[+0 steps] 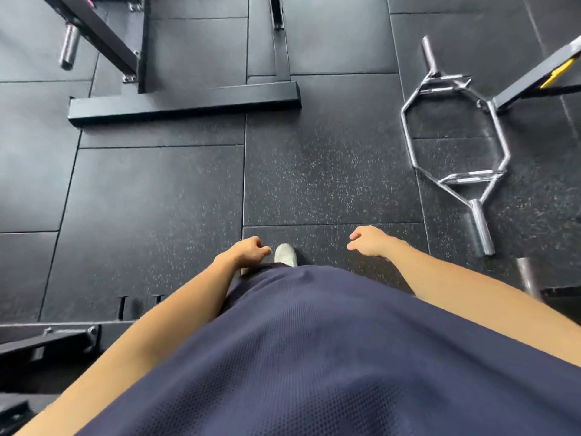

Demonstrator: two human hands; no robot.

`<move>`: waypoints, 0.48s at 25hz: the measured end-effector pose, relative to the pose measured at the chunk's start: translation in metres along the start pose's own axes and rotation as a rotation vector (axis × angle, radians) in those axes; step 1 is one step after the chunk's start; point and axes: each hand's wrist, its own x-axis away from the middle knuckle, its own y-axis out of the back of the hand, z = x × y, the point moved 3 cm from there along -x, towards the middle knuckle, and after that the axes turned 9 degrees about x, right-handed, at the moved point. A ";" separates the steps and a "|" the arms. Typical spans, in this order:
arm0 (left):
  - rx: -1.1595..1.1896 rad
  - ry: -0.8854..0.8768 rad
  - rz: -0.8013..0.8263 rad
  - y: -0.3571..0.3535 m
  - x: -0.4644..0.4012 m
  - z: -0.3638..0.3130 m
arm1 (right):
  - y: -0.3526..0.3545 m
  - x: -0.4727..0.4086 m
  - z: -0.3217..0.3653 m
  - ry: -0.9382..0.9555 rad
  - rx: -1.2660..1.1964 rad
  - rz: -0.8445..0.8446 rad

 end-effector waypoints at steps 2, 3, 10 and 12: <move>0.053 -0.045 -0.082 0.060 -0.022 -0.031 | 0.048 -0.032 0.023 0.000 0.002 -0.033; 0.084 -0.061 -0.100 0.086 -0.031 -0.045 | 0.069 -0.046 0.035 0.005 0.022 -0.043; 0.244 -0.020 -0.171 0.218 -0.116 -0.097 | 0.201 -0.156 0.124 0.045 0.161 -0.002; 0.270 0.019 -0.181 0.250 -0.142 -0.108 | 0.244 -0.194 0.158 0.078 0.202 0.017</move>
